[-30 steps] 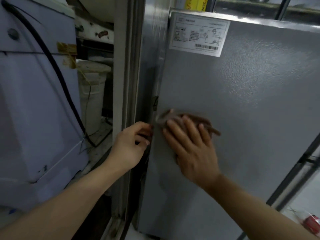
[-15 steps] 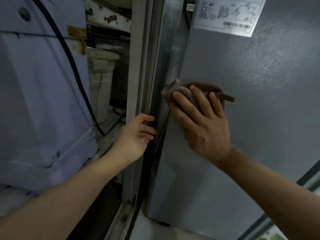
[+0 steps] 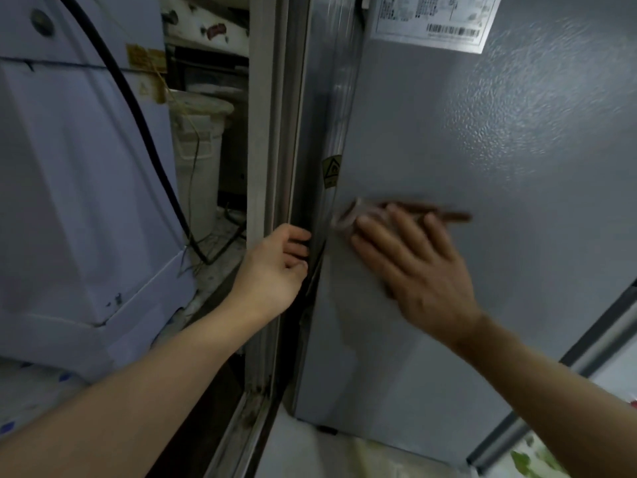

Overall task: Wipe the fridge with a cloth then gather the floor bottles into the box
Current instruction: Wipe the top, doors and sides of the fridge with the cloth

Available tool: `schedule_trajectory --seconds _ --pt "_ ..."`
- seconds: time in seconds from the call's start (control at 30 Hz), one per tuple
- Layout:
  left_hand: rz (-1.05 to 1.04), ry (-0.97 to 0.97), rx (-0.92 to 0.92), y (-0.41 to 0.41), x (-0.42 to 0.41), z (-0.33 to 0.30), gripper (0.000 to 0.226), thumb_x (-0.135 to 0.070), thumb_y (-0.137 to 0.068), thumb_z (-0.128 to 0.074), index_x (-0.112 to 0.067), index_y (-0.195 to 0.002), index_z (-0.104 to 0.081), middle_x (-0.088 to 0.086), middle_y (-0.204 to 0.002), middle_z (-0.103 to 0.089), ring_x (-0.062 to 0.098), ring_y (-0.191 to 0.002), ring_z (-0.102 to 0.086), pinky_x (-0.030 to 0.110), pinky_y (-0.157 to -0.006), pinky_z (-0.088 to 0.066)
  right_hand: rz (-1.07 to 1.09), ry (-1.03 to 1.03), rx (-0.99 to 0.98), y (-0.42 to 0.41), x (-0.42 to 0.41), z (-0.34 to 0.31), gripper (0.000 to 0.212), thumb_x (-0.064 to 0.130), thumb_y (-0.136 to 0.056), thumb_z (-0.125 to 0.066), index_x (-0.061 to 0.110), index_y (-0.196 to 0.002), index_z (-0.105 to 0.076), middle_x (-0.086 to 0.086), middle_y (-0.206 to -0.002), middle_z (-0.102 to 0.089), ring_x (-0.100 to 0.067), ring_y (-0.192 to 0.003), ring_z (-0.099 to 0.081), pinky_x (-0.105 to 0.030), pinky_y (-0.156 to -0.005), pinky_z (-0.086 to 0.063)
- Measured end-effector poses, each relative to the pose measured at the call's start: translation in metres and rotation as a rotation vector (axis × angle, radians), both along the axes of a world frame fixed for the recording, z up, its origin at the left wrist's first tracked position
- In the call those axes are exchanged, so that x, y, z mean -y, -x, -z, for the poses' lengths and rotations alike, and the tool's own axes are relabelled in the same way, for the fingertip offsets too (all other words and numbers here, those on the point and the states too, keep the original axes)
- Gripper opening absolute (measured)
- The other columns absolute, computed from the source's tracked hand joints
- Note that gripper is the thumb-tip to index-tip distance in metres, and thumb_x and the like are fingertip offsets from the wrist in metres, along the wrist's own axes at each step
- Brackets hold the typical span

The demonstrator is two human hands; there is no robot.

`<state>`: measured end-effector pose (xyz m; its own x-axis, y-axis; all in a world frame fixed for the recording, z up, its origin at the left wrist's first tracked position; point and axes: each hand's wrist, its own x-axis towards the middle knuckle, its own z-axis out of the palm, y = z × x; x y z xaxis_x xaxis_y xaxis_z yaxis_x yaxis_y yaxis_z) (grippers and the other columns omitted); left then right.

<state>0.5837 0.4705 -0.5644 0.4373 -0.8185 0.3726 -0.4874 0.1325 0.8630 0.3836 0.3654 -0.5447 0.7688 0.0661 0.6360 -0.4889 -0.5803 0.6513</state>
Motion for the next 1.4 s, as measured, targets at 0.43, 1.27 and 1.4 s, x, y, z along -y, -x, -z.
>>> schedule_trajectory --seconds 0.43,1.27,1.4 --pt "-0.107 0.014 0.069 0.026 0.019 0.016 0.031 -0.037 -0.077 -0.072 -0.032 -0.098 -0.049 -0.017 -0.084 -0.058 0.006 -0.073 -0.059 0.028 -0.066 -0.051 0.058 -0.046 -0.204 0.053 0.006 0.071 0.059 0.014 -0.087 -0.035 0.02 -0.145 -0.03 0.003 -0.154 -0.026 -0.025 -0.141 -0.023 -0.042 -0.115 -0.009" --pt "-0.245 -0.046 0.117 0.036 0.024 0.035 0.023 -0.046 -0.087 -0.055 -0.026 -0.096 -0.049 -0.009 -0.084 -0.06 0.019 -0.076 -0.062 0.045 -0.076 -0.054 0.104 -0.044 0.409 0.14 0.025 0.01 0.037 0.026 -0.094 -0.058 0.036 -0.129 -0.051 -0.005 -0.131 -0.046 -0.029 -0.113 -0.045 -0.036 -0.085 -0.033" --pt "-0.247 -0.081 0.131 0.038 0.025 0.041 0.026 -0.048 -0.089 -0.05 -0.023 -0.094 -0.048 -0.005 -0.08 -0.058 0.027 -0.079 -0.062 0.045 -0.075 -0.054 0.051 -0.246 0.29 0.154 0.012 0.075 0.027 0.014 -0.1 -0.038 0.019 -0.124 -0.049 -0.015 -0.12 -0.047 -0.039 -0.107 -0.049 -0.048 -0.086 -0.049"
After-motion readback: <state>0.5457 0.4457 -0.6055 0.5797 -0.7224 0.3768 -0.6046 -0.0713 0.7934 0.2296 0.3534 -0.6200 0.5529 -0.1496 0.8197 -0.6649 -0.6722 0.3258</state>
